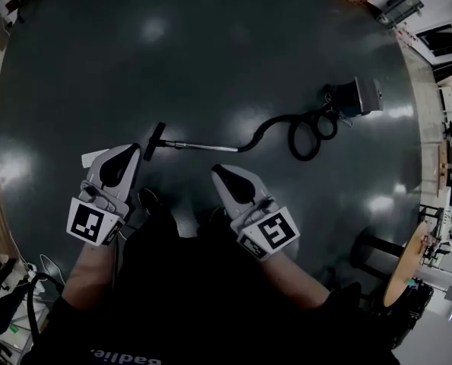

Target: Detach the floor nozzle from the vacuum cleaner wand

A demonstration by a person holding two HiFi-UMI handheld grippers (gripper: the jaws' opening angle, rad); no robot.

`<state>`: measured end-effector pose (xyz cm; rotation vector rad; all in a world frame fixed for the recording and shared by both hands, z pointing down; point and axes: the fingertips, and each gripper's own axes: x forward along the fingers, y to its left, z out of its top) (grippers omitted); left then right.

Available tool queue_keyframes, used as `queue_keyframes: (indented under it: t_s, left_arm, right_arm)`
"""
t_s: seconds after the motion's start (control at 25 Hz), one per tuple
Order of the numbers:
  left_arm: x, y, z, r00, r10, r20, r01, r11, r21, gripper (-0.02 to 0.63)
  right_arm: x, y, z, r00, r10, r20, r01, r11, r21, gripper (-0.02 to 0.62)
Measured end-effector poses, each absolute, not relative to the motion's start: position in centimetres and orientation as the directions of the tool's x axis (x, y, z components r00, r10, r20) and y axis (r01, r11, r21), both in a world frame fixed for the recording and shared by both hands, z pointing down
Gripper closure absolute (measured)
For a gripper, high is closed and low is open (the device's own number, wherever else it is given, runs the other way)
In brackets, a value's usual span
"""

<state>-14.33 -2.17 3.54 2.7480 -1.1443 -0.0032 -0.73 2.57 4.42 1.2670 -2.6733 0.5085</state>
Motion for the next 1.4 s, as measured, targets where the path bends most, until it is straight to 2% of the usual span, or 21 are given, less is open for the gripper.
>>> queue_keyframes:
  t_s: [0.24,0.76,1.4]
  left_arm:
    - [-13.4,-3.8,6.7,0.724,-0.684,0.086,-0.689,-0.71,0.147,0.604]
    - [-13.7,-8.8,18.8,0.578,-0.792,0.195,-0.814,-0.575,0.079,0.604]
    - [-9.9,-9.3,32.7,0.662,-0.711,0.235,-0.731,-0.682,-0.005,0.604]
  right_arm:
    - [-0.2,0.3,7.4,-0.639,-0.717,0.278,-0.769,0.582,-0.265,0.568]
    - [3.7,-4.6,22.0,-0.692,-0.633,0.346,-0.722,0.607,-0.333,0.551]
    - [2.8,-7.5,36.9,-0.719,-0.607,0.338,-0.694,0.655,-0.3,0.541]
